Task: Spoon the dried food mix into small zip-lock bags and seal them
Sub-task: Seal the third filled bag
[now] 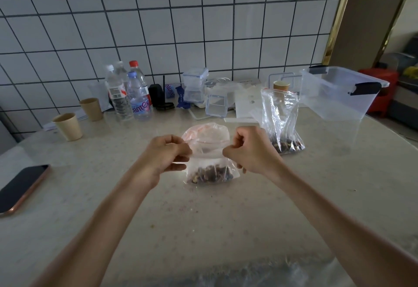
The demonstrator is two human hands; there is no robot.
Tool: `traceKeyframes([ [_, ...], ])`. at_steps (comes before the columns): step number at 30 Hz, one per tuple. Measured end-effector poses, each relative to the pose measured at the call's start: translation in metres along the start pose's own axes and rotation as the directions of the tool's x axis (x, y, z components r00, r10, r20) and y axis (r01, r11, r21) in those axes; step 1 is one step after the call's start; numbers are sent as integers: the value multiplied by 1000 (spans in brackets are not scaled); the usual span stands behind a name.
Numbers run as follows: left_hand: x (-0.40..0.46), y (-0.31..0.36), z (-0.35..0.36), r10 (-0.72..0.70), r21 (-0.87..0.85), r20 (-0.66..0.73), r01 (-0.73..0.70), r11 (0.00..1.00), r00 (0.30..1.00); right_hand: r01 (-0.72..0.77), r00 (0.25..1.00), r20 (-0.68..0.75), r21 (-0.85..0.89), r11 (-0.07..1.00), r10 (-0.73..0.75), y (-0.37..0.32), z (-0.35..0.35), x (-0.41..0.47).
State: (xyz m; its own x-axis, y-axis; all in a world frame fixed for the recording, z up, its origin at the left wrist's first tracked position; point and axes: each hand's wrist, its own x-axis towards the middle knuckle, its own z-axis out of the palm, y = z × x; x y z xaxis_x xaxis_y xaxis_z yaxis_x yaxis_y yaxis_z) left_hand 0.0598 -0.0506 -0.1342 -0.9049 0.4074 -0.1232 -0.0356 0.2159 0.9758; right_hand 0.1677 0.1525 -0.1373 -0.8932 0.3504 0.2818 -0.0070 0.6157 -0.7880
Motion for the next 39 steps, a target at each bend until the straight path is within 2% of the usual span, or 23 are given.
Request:
traceKeyframes([
  [2, -2, 3, 4, 227, 263, -141, -185, 947, 964, 139, 986, -41, -304, 942, -159, -6, 3, -3],
  [4, -4, 2, 9, 458, 617, -143, -283, 734, 877, 201, 971, -26, -454, 868, -239, -11, 9, -5],
  [6, -10, 3, 13, 504, 792, -105, -234, 563, 857, 140, 985, -31, -441, 887, -171, -12, 11, -4],
  [7, -11, 3, 14, 454, 816, -94, -193, 546, 886, 52, 998, -27, -332, 942, -65, -12, 9, -3],
  [8, -10, 4, 13, 376, 799, -77, -168, 577, 924, -62, 998, 9, -154, 986, 64, -11, 7, -2],
  [9, -10, 4, 10, 269, 707, -53, -154, 690, 962, -193, 978, 84, 50, 980, 189, -10, 4, -1],
  [11, -11, 7, 7, 17, 347, 60, -37, 937, 998, -408, 906, 275, 375, 832, 320, -6, -2, 1],
  [12, -11, 8, 4, -64, 188, 129, 39, 981, 990, -480, 870, 354, 459, 748, 342, -2, -4, 2],
  [14, -6, 7, -2, -123, -35, 240, 135, 990, 963, -605, 790, 486, 521, 601, 374, 4, -6, 5],
  [16, -1, 3, -7, -132, -185, 321, 199, 962, 938, -676, 731, 556, 510, 531, 396, 9, -6, 7],
  [19, 1, 0, -8, -150, -258, 400, 268, 928, 904, -662, 741, 558, 515, 544, 374, 13, -2, 9],
  [22, 3, -2, -7, -120, -338, 437, 286, 897, 892, -528, 841, 413, 491, 693, 349, 11, 1, 10],
  [25, 3, 2, -5, -72, -325, 393, 211, 922, 917, -270, 960, 189, 419, 867, 207, 6, 0, 8],
  [27, 3, 6, -2, -50, -230, 257, 112, 967, 965, 18, 1000, 3, 177, 984, -19, 2, 2, 4],
  [29, 2, 9, 0, 64, -19, 29, -64, 998, 998, 232, 958, -122, -196, 953, -259, 0, 4, 1],
  [30, 2, 9, 0, 180, 129, -63, -171, 977, 982, 263, 938, -132, -334, 905, -321, -2, 4, 0],
  [31, 0, 9, 0, 313, 279, -111, -272, 921, 943, 258, 936, -124, -397, 881, -330, -4, 4, -1],
  [32, -1, 9, 1, 429, 406, -117, -351, 844, 896, 220, 953, -111, -389, 894, -283, -5, 4, -1],
  [34, -6, 10, 2, 525, 544, -89, -400, 738, 847, 36, 999, -31, -127, 991, -40, -11, 2, 1],
  [35, -7, 13, 3, 503, 539, -79, -388, 748, 861, -101, 993, 67, 64, 993, 97, -14, 0, 2],
  [36, -8, 16, 3, 443, 489, -71, -356, 797, 894, -230, 964, 186, 229, 946, 190, -16, -3, 3],
  [37, -10, 19, 4, 349, 409, -54, -298, 862, 936, -323, 930, 287, 331, 886, 232, -18, -8, 4],
  [39, -13, 28, 4, 139, 226, 33, -143, 964, 990, -412, 882, 421, 467, 783, 213, -15, -17, 6],
])
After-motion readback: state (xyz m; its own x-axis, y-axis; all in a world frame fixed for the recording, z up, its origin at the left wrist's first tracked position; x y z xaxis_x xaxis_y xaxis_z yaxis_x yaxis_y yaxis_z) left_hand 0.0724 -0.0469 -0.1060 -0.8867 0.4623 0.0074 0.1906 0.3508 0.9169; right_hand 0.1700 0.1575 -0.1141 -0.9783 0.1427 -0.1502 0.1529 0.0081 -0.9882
